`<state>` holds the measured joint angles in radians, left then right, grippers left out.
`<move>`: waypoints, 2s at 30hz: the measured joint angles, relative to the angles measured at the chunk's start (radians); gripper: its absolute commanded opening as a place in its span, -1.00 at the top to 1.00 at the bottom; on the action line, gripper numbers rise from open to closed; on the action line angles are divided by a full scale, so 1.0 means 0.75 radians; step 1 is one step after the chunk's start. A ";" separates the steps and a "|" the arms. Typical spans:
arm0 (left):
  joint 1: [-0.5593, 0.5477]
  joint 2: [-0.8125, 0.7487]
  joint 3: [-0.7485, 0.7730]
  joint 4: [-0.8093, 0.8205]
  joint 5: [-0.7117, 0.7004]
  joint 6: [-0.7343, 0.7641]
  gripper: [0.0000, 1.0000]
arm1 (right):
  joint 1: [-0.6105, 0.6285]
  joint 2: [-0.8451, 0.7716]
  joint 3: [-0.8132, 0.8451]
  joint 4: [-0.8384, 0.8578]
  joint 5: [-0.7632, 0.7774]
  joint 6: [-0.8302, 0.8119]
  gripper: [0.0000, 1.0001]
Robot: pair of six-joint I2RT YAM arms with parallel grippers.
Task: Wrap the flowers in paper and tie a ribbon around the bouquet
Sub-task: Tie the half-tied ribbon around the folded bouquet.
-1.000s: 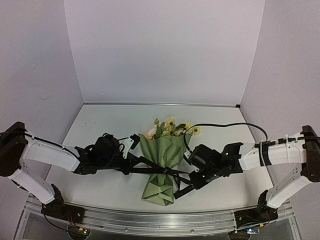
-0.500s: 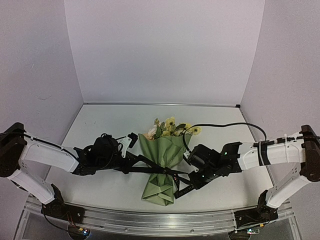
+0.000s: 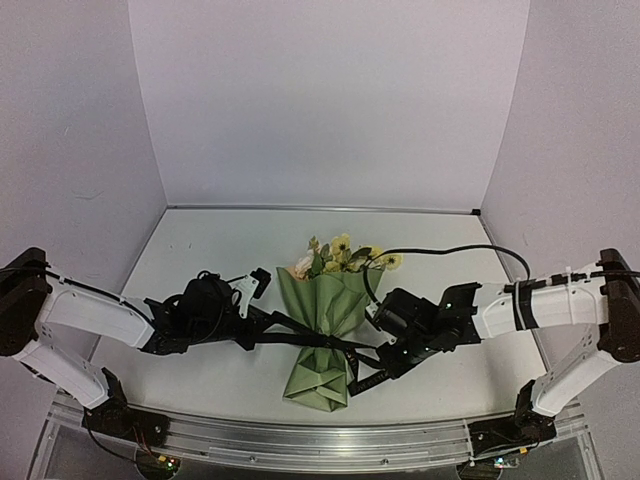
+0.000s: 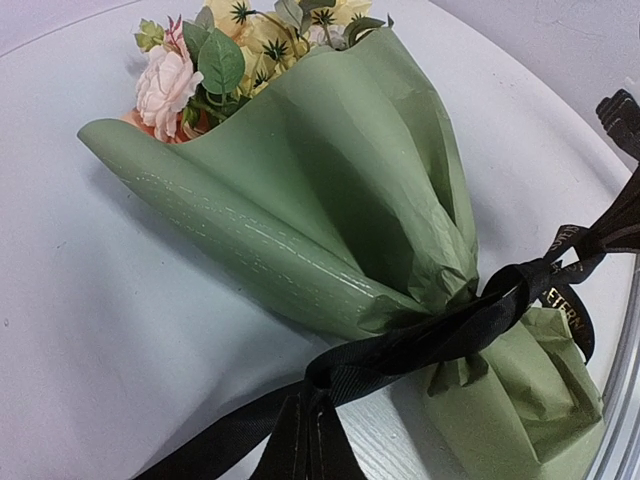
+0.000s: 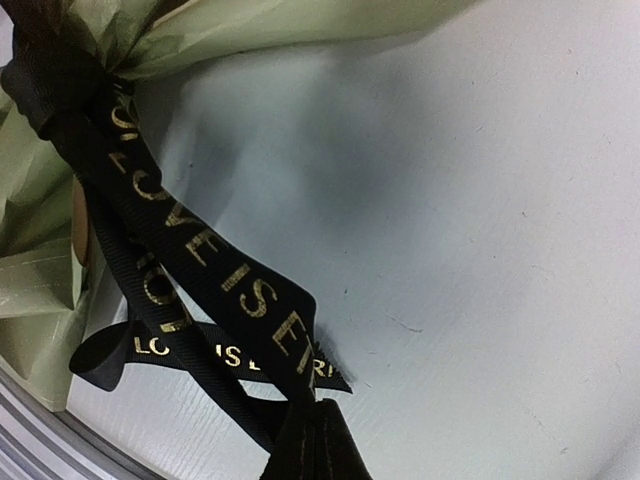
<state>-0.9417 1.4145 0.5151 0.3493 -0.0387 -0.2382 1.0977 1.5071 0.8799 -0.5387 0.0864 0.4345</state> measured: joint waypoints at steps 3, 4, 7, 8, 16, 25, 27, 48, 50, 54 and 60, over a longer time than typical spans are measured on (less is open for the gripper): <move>0.000 -0.003 -0.002 0.003 -0.009 -0.006 1.00 | 0.000 0.006 0.008 -0.006 0.005 -0.002 1.00; 0.000 -0.006 -0.007 0.008 -0.014 -0.010 1.00 | 0.000 0.007 0.010 -0.007 0.008 -0.003 1.00; 0.004 -0.022 -0.030 0.024 -0.027 -0.031 1.00 | 0.000 0.009 0.011 -0.013 0.022 -0.008 1.00; 0.006 -0.027 -0.037 0.026 -0.034 -0.038 1.00 | 0.000 0.009 0.011 -0.018 0.032 -0.011 1.00; 0.027 -0.037 -0.086 0.047 -0.098 -0.138 1.00 | -0.006 0.009 0.011 -0.050 0.091 -0.018 1.00; 0.051 -0.037 -0.132 0.044 -0.233 -0.391 1.00 | -0.052 0.004 -0.036 -0.063 0.136 0.005 1.00; 0.071 -0.037 -0.134 0.022 -0.243 -0.466 1.00 | -0.070 -0.011 -0.081 -0.055 0.152 0.027 1.00; 0.173 -0.103 -0.176 -0.041 -0.143 -0.905 1.00 | -0.187 -0.211 -0.260 0.120 0.211 0.228 1.00; 0.186 -0.112 -0.181 -0.042 -0.118 -0.914 1.00 | -0.196 -0.220 -0.270 0.137 0.211 0.242 1.00; 0.219 -0.115 -0.186 -0.044 -0.064 -0.941 1.00 | -0.218 -0.243 -0.284 0.160 0.199 0.276 1.00; 0.262 -0.132 -0.213 -0.030 0.030 -0.988 1.00 | -0.283 -0.291 -0.328 0.216 0.145 0.344 1.00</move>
<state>-0.7450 1.3153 0.3552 0.3268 -0.0163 -0.9792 0.8852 1.2890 0.6338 -0.3768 0.1949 0.6921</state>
